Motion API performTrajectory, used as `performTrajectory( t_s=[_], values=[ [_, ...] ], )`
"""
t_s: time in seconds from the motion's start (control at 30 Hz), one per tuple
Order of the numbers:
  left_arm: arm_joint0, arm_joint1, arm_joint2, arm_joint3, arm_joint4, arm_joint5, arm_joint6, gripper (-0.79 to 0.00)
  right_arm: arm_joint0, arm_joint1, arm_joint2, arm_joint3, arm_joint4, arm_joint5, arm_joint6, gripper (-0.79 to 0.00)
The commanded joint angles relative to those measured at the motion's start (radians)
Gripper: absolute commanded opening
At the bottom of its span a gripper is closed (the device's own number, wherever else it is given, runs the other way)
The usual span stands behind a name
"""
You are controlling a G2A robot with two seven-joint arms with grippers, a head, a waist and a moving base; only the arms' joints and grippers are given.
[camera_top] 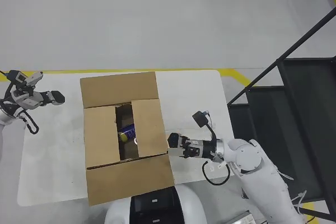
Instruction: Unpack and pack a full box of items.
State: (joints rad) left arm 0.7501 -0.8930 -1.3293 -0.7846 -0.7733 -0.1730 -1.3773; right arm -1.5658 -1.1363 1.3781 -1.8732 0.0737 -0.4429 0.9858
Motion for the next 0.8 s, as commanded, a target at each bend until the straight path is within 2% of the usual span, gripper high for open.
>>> performTrajectory(
  t_s=[0.0,0.23,0.33,0.4,0.53,0.77],
  values=[
    [-0.039,-0.013,0.028,0.063,0.005,-0.014,0.010,0.000,-0.045,0.009,0.033,-0.002,0.029,0.025,0.040,0.000],
    [-0.130,-0.069,0.118,0.212,0.014,-0.055,0.102,0.000,-0.116,0.025,0.054,0.080,0.055,0.055,0.108,0.000],
    [-0.164,-0.096,0.144,0.273,0.002,-0.020,0.206,0.000,-0.116,0.025,0.023,0.130,0.040,0.057,0.108,0.000],
    [-0.183,-0.113,0.163,0.300,-0.004,0.000,0.234,0.000,-0.107,0.023,-0.011,0.154,0.043,0.057,0.112,0.000],
    [-0.210,-0.143,0.190,0.338,-0.025,0.027,0.227,0.000,-0.072,0.018,-0.094,0.212,0.050,0.057,0.147,0.000],
    [-0.242,-0.176,0.211,0.407,-0.051,0.094,0.176,0.000,-0.003,0.003,-0.182,0.295,0.221,-0.019,0.156,0.000]
  ],
)
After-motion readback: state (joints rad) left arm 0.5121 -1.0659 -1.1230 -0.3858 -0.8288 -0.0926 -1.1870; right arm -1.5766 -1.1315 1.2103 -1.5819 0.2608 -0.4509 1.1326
